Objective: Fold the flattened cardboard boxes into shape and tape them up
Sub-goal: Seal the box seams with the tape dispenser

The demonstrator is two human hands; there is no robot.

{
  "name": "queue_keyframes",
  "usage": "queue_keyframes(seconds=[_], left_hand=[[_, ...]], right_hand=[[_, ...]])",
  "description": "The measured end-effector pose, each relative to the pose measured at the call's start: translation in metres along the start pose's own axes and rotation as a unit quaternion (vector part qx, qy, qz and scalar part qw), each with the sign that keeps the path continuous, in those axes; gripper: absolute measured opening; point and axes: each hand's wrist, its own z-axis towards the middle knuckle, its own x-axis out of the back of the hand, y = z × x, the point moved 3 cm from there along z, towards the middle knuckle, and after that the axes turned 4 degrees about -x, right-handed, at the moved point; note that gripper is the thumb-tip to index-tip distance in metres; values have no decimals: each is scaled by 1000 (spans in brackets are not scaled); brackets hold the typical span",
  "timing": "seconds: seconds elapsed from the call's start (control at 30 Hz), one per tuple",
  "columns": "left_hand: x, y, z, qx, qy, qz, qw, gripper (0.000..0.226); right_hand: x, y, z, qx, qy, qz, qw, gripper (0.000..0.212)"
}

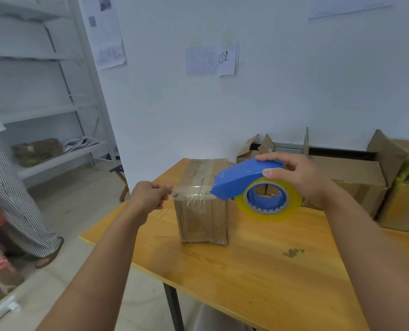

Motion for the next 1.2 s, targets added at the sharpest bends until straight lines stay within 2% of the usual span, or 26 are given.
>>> queue_keyframes(seconds=[0.33, 0.47, 0.6, 0.73, 0.8, 0.87, 0.93, 0.97, 1.03, 1.2], left_hand=[[-8, 0, -6, -8, 43, -2, 999, 19], [-11, -6, -8, 2, 24, -7, 1000, 19], [-14, -12, -9, 41, -8, 24, 999, 35], [-10, -11, -7, 59, 13, 190, 980, 67], [-8, -9, -12, -17, 83, 271, 959, 68], [-21, 2, -28, -186, 142, 263, 936, 52], [-50, 12, -45, -319, 82, 282, 901, 46], [-65, 11, -51, -354, 46, 322, 877, 45], [-76, 7, -51, -378, 27, 378, 845, 44], [-72, 6, -39, -387, 66, 396, 830, 38]], right_hand=[[1, 9, 4, -8, 0, -12, 1000, 27], [-1, 14, 4, -18, -5, -8, 1000, 34], [-4, 27, 0, -27, -1, 19, 999, 33], [-7, 33, -4, -30, 14, 33, 999, 34], [-9, 34, -5, -32, 17, 37, 999, 37], [-11, 34, -5, -35, 21, 43, 998, 38], [-13, 33, -5, -38, 25, 54, 998, 38], [-14, 32, -6, -38, 27, 62, 997, 37], [-15, 30, -6, -40, 27, 74, 996, 32], [-27, 29, -2, -42, 25, 73, 996, 25]])
